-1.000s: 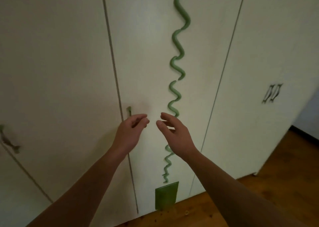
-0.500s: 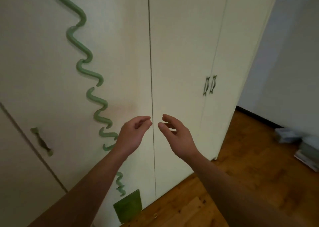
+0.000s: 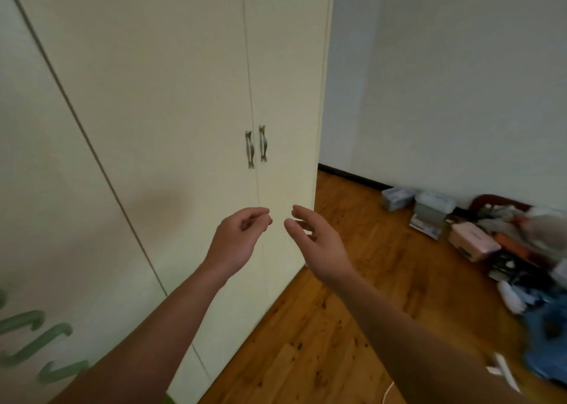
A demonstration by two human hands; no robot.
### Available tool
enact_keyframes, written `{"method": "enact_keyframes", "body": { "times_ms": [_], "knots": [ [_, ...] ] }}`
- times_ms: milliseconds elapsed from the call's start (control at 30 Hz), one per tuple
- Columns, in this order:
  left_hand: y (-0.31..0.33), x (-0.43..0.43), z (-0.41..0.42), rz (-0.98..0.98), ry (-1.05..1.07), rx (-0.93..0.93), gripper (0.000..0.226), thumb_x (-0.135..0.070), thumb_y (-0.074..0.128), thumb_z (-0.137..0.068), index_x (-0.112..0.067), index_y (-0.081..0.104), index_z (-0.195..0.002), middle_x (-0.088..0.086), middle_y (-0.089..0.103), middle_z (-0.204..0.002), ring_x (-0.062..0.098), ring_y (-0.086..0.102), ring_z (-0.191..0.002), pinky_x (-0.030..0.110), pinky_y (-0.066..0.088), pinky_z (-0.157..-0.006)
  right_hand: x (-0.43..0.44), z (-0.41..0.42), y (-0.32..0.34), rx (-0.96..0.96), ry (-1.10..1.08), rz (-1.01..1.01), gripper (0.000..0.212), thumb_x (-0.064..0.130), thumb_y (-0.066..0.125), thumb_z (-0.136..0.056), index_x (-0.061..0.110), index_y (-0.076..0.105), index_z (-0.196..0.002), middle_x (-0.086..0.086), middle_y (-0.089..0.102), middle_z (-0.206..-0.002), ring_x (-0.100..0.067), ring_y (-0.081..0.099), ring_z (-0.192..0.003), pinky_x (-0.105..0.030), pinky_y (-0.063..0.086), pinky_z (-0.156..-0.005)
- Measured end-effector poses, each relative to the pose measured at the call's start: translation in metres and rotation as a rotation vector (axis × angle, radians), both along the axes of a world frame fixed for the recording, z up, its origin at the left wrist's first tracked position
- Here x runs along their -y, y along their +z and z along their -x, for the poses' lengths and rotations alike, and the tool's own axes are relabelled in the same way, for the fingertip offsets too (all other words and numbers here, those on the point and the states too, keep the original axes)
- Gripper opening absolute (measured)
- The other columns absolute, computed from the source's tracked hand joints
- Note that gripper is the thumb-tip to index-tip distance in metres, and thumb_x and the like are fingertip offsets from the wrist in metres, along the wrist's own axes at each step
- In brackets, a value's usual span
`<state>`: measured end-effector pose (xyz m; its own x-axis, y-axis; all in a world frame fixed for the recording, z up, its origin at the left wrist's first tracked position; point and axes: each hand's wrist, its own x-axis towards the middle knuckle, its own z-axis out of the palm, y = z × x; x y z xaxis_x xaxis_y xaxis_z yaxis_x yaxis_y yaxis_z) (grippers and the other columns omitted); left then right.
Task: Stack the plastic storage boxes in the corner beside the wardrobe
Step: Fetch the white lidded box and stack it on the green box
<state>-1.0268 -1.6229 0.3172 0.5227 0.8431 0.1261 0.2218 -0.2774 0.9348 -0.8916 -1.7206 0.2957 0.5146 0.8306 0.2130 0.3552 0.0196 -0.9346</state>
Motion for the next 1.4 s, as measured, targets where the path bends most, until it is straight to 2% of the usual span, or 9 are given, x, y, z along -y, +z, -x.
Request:
{"method": "enact_keyframes", "body": {
  "times_ms": [200, 400, 700, 933, 1067, 1167, 1333, 1400],
  "knots": [
    [-0.008, -0.027, -0.085, -0.044, -0.171, -0.031, 0.028, -0.04, 0.056, -0.093, -0.029, 0.067, -0.116, -0.014, 0.07, -0.107, 0.001, 0.063, -0.1, 0.011, 0.04, -0.074, -0.004, -0.062, -0.005, 0.031, -0.193, 0.037, 0.056, 0.064, 0.05, -0.085, 0.039, 0.045, -0.135, 0.023, 0.051, -0.129, 0.011, 0.05, -0.105, -0.008, 0.041, -0.073],
    [-0.011, -0.069, -0.159, -0.094, -0.373, -0.073, 0.03, -0.04, 0.054, -0.095, -0.028, 0.062, -0.122, -0.011, 0.064, -0.118, 0.008, 0.059, -0.109, 0.01, 0.041, -0.076, -0.022, -0.112, 0.004, 0.039, -0.406, 0.088, 0.056, 0.062, 0.05, -0.086, 0.038, 0.045, -0.136, 0.022, 0.051, -0.128, 0.011, 0.05, -0.1, -0.01, 0.04, -0.071],
    [-0.015, -0.127, -0.239, -0.137, -0.584, -0.115, 0.032, -0.041, 0.052, -0.096, -0.031, 0.059, -0.125, -0.019, 0.055, -0.113, -0.004, 0.05, -0.095, 0.007, 0.036, -0.068, -0.061, -0.16, 0.004, -0.012, -0.558, 0.089, 0.056, 0.061, 0.051, -0.085, 0.038, 0.045, -0.136, 0.021, 0.053, -0.127, 0.008, 0.052, -0.103, -0.014, 0.044, -0.073],
    [-0.019, -0.142, -0.288, -0.136, -0.665, -0.112, 0.03, -0.04, 0.052, -0.096, -0.031, 0.06, -0.124, -0.023, 0.054, -0.106, -0.013, 0.047, -0.089, 0.007, 0.035, -0.067, -0.07, -0.203, -0.006, -0.025, -0.645, 0.096, 0.054, 0.062, 0.053, -0.084, 0.041, 0.046, -0.133, 0.023, 0.054, -0.124, 0.008, 0.054, -0.103, -0.015, 0.046, -0.074],
    [-0.021, -0.151, -0.325, -0.13, -0.68, -0.112, 0.032, -0.04, 0.052, -0.096, -0.03, 0.059, -0.125, -0.018, 0.055, -0.111, -0.007, 0.05, -0.092, 0.01, 0.037, -0.069, -0.075, -0.237, -0.011, -0.028, -0.669, 0.096, 0.057, 0.067, 0.052, -0.081, 0.043, 0.046, -0.132, 0.025, 0.054, -0.123, 0.006, 0.054, -0.105, -0.02, 0.049, -0.08],
    [-0.026, -0.152, -0.361, -0.132, -0.69, -0.126, 0.033, -0.04, 0.052, -0.096, -0.029, 0.06, -0.126, -0.015, 0.057, -0.115, -0.001, 0.051, -0.1, 0.011, 0.038, -0.07, -0.075, -0.271, -0.017, -0.014, -0.672, 0.095, 0.059, 0.069, 0.051, -0.08, 0.043, 0.046, -0.132, 0.029, 0.054, -0.119, 0.009, 0.054, -0.105, -0.015, 0.048, -0.076],
    [-0.024, -0.146, -0.434, -0.149, -0.69, -0.151, 0.029, -0.038, 0.053, -0.096, -0.029, 0.061, -0.123, -0.016, 0.057, -0.108, -0.006, 0.049, -0.089, 0.01, 0.034, -0.066, -0.067, -0.34, -0.017, 0.011, -0.721, 0.086, 0.057, 0.066, 0.051, -0.081, 0.042, 0.046, -0.133, 0.036, 0.051, -0.108, 0.021, 0.049, -0.096, -0.009, 0.042, -0.066],
    [-0.025, -0.141, -0.47, -0.129, -0.688, -0.141, 0.028, -0.038, 0.054, -0.096, -0.03, 0.061, -0.122, -0.014, 0.058, -0.107, -0.003, 0.05, -0.093, 0.012, 0.035, -0.067, -0.06, -0.375, -0.018, 0.012, -0.738, 0.081, 0.057, 0.067, 0.05, -0.082, 0.043, 0.045, -0.133, 0.039, 0.047, -0.105, 0.026, 0.046, -0.093, -0.006, 0.04, -0.062]
  ]
}}
